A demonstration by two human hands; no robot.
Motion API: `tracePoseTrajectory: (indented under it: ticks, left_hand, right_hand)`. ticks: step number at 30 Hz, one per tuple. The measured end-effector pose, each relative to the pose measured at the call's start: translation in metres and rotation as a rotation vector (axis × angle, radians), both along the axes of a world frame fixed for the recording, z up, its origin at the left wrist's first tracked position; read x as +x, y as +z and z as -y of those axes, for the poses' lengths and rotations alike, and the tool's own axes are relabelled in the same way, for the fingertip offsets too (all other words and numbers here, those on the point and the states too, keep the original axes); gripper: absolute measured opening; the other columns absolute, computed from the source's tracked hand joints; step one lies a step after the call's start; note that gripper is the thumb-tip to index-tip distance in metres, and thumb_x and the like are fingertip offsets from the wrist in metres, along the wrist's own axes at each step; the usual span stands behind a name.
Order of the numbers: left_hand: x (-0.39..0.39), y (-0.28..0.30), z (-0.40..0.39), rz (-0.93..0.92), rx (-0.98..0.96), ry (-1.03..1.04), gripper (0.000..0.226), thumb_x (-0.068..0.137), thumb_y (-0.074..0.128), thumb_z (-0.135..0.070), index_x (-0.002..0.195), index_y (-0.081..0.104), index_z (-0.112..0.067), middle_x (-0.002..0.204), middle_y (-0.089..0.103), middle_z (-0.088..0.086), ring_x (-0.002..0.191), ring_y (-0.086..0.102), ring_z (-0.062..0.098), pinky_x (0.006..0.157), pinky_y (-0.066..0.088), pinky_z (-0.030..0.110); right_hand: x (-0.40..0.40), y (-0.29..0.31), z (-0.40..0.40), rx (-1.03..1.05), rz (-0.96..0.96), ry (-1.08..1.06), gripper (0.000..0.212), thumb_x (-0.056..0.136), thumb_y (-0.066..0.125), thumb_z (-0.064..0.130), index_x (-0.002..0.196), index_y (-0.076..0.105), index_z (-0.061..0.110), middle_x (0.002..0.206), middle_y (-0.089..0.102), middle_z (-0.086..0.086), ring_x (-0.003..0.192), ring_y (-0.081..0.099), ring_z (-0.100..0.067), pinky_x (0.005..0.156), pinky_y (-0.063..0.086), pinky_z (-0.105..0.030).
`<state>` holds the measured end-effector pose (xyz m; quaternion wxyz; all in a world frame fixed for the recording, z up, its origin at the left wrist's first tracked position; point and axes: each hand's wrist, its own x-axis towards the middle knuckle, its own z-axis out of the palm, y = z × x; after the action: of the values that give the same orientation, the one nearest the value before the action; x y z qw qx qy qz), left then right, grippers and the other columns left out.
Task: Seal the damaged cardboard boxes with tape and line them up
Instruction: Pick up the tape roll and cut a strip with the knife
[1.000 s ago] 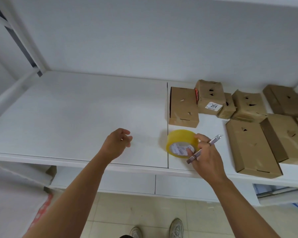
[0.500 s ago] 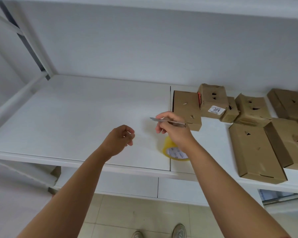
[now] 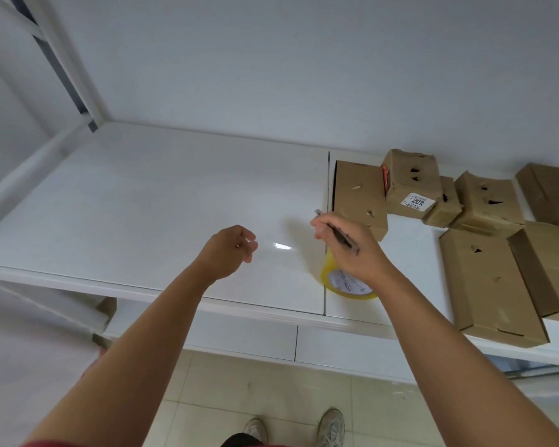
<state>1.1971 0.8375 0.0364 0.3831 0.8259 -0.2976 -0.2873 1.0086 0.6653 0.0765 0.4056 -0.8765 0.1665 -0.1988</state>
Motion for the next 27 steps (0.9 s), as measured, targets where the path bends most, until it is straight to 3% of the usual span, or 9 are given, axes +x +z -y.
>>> tracePoseTrajectory:
  ticks: [3, 6, 9, 11, 13, 14, 18, 23, 27]
  left_hand:
    - [0.004, 0.002, -0.002, -0.047, 0.013, 0.006, 0.019, 0.088, 0.053, -0.002, 0.084, 0.062, -0.018, 0.072, 0.072, 0.000, 0.076, 0.063, 0.018, 0.084, 0.053, 0.041]
    - [0.005, 0.001, -0.003, -0.080, -0.001, 0.006, 0.018, 0.086, 0.055, 0.000, 0.081, 0.062, -0.016, 0.068, 0.072, -0.003, 0.076, 0.065, 0.022, 0.083, 0.054, 0.042]
    - [0.002, 0.003, -0.002, -0.080, -0.033, -0.004, 0.013, 0.086, 0.058, -0.002, 0.081, 0.062, -0.014, 0.068, 0.072, -0.001, 0.072, 0.064, 0.018, 0.081, 0.054, 0.043]
    - [0.004, 0.010, 0.001, -0.062, -0.078, 0.000, 0.014, 0.086, 0.056, -0.001, 0.080, 0.062, -0.013, 0.067, 0.071, -0.001, 0.069, 0.064, 0.015, 0.078, 0.053, 0.039]
    - [0.007, 0.020, 0.005, -0.022, -0.107, 0.010, 0.015, 0.087, 0.055, -0.003, 0.081, 0.062, -0.014, 0.066, 0.071, -0.002, 0.067, 0.065, 0.010, 0.073, 0.052, 0.031]
    - [0.008, 0.025, 0.006, -0.017, -0.115, 0.009, 0.015, 0.088, 0.054, -0.003, 0.081, 0.063, -0.014, 0.066, 0.071, -0.002, 0.066, 0.066, 0.008, 0.071, 0.051, 0.028]
    - [0.003, 0.031, 0.011, -0.046, -0.107, -0.009, 0.016, 0.087, 0.054, -0.001, 0.082, 0.064, -0.011, 0.066, 0.072, 0.000, 0.067, 0.066, 0.012, 0.073, 0.053, 0.030]
    - [-0.004, 0.015, 0.004, -0.116, -0.071, 0.051, 0.010, 0.089, 0.057, -0.003, 0.083, 0.064, -0.007, 0.066, 0.072, 0.004, 0.067, 0.063, 0.016, 0.078, 0.053, 0.038]
    - [-0.008, 0.009, 0.000, -0.159, -0.053, 0.025, 0.009, 0.093, 0.060, -0.006, 0.084, 0.063, -0.007, 0.066, 0.072, 0.004, 0.062, 0.063, 0.013, 0.075, 0.053, 0.035]
  right_hand:
    - [-0.010, -0.013, 0.003, -0.442, -0.166, -0.077, 0.012, 0.097, 0.040, 0.018, 0.094, 0.050, 0.014, 0.081, 0.053, -0.001, 0.071, 0.052, -0.030, 0.062, 0.051, -0.047]
    - [-0.024, -0.019, 0.007, -0.387, -0.208, -0.252, 0.003, 0.094, 0.043, 0.021, 0.094, 0.046, 0.021, 0.085, 0.051, 0.005, 0.071, 0.052, -0.030, 0.064, 0.049, -0.042]
    - [-0.033, -0.015, 0.006, -0.264, -0.092, -0.240, 0.022, 0.095, 0.046, 0.033, 0.091, 0.049, 0.011, 0.079, 0.054, 0.001, 0.067, 0.050, -0.026, 0.061, 0.046, -0.038]
    - [-0.039, -0.006, 0.010, -0.315, -0.232, -0.147, 0.028, 0.085, 0.069, 0.029, 0.092, 0.046, 0.014, 0.085, 0.054, 0.004, 0.067, 0.052, -0.029, 0.060, 0.048, -0.038]
    - [-0.042, 0.005, 0.021, -0.441, -0.459, -0.098, 0.051, 0.070, 0.084, 0.025, 0.092, 0.039, 0.023, 0.092, 0.051, 0.008, 0.066, 0.055, -0.031, 0.060, 0.048, -0.038]
    - [-0.043, 0.010, 0.026, -0.522, -0.554, -0.103, 0.051, 0.070, 0.082, 0.023, 0.091, 0.035, 0.026, 0.095, 0.050, 0.008, 0.065, 0.055, -0.031, 0.060, 0.046, -0.037]
    - [-0.043, 0.022, 0.038, -0.693, -0.629, -0.081, 0.008, 0.093, 0.039, 0.020, 0.094, 0.032, 0.024, 0.101, 0.049, 0.001, 0.062, 0.050, -0.032, 0.055, 0.039, -0.036]
    - [-0.039, 0.003, 0.031, -0.748, -0.664, -0.130, 0.019, 0.103, 0.029, 0.036, 0.107, 0.034, 0.018, 0.106, 0.050, -0.005, 0.067, 0.046, -0.030, 0.056, 0.037, -0.035]
    - [-0.036, -0.019, 0.029, -0.751, -0.699, -0.266, 0.033, 0.101, 0.038, 0.038, 0.123, 0.038, 0.014, 0.116, 0.049, -0.007, 0.079, 0.043, -0.027, 0.055, 0.035, -0.035]
